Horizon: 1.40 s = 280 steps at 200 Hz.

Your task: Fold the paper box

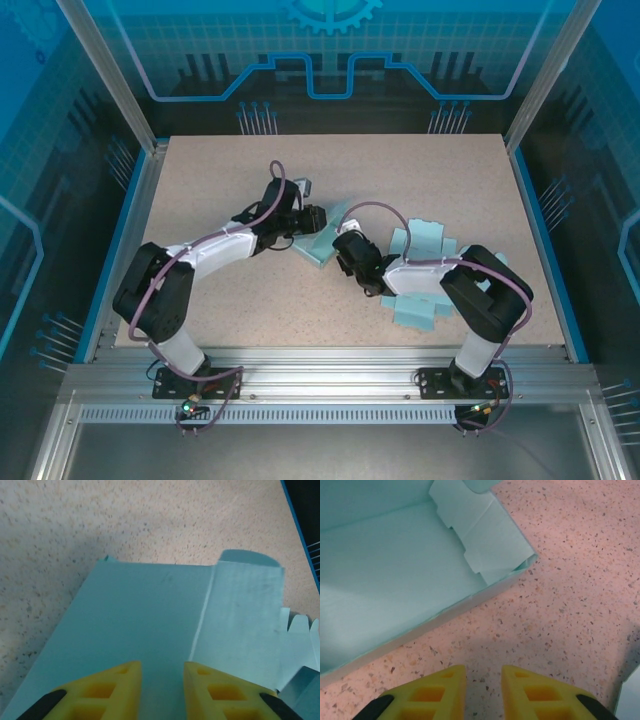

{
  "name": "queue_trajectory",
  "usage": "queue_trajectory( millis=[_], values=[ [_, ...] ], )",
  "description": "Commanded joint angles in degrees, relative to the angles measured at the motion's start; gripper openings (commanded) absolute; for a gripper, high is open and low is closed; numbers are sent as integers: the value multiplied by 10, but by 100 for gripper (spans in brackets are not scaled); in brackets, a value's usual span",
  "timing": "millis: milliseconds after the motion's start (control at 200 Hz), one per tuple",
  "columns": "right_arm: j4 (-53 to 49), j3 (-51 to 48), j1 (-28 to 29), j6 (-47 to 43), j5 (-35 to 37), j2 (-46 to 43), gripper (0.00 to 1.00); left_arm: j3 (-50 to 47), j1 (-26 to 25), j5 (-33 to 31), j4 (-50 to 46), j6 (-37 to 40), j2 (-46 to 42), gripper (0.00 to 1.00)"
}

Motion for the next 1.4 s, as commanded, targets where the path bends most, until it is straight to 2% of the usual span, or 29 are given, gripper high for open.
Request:
queue_trajectory(
  millis=[0, 410, 615, 795, 995, 1161, 1396],
  values=[
    [-31, 2, 8, 10, 19, -28, 28, -14, 4, 26, 28, -25, 17, 28],
    [-131, 5, -8, 38, 24, -156, 37, -16, 4, 19, 34, -21, 39, 27],
    [-186, 53, -51, 30, -33, -195, 42, -25, 5, 16, 35, -16, 49, 27],
    [-215, 109, -107, 9, -128, -200, 47, -27, 5, 12, 27, -7, 56, 26],
    [-250, 193, -161, -11, -243, -136, 51, -29, 4, 14, 15, 3, 71, 26],
    [-280, 292, -184, -27, -342, -31, 52, -27, 3, 15, 4, 10, 95, 26],
    [-327, 415, -192, -45, -412, 124, 52, -19, 3, -14, -30, 28, 118, 26]
  ],
)
